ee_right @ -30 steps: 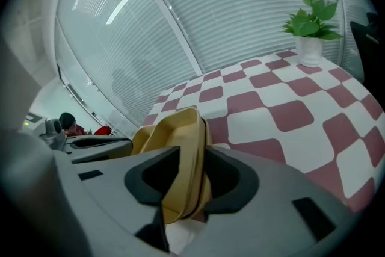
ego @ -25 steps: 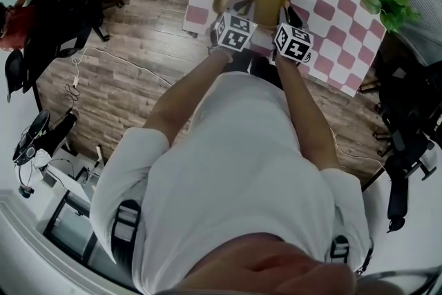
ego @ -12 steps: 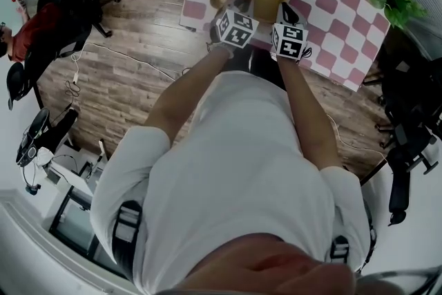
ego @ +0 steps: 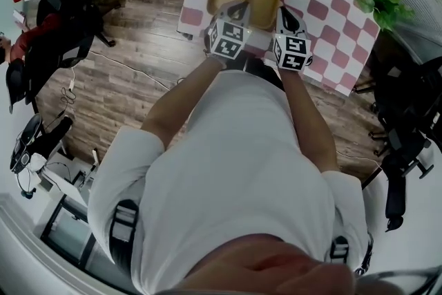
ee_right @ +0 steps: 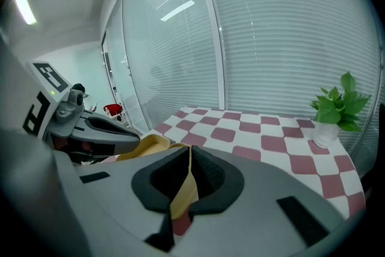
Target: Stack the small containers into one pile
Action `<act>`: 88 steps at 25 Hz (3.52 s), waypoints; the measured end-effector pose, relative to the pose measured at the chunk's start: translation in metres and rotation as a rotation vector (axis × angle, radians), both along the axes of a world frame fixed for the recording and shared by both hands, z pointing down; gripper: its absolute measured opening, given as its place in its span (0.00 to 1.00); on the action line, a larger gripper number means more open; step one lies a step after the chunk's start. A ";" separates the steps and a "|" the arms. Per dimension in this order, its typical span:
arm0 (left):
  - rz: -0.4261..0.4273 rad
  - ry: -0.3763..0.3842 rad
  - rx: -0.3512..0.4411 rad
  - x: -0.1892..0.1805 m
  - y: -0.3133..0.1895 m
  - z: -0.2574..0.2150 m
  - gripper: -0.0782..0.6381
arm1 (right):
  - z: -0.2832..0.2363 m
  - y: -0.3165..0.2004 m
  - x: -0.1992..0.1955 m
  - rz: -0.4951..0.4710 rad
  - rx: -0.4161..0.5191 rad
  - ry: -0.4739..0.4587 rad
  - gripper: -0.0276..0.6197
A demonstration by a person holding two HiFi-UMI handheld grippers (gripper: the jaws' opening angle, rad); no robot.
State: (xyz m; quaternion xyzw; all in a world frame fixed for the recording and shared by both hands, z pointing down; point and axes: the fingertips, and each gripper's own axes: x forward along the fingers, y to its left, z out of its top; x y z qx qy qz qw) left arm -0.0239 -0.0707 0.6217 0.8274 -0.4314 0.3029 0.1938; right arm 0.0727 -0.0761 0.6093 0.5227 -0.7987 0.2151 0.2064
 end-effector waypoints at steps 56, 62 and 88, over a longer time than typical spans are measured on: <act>-0.279 0.010 -0.143 -0.125 -0.015 0.053 0.24 | 0.005 -0.017 -0.138 -0.279 -0.061 -0.096 0.20; -0.318 0.001 -0.224 -0.130 -0.014 0.100 0.25 | 0.028 -0.021 -0.137 -0.255 -0.100 -0.096 0.20; -0.503 0.120 -0.084 -0.159 -0.019 -0.001 0.17 | -0.030 -0.020 -0.144 -0.251 -0.031 -0.145 0.21</act>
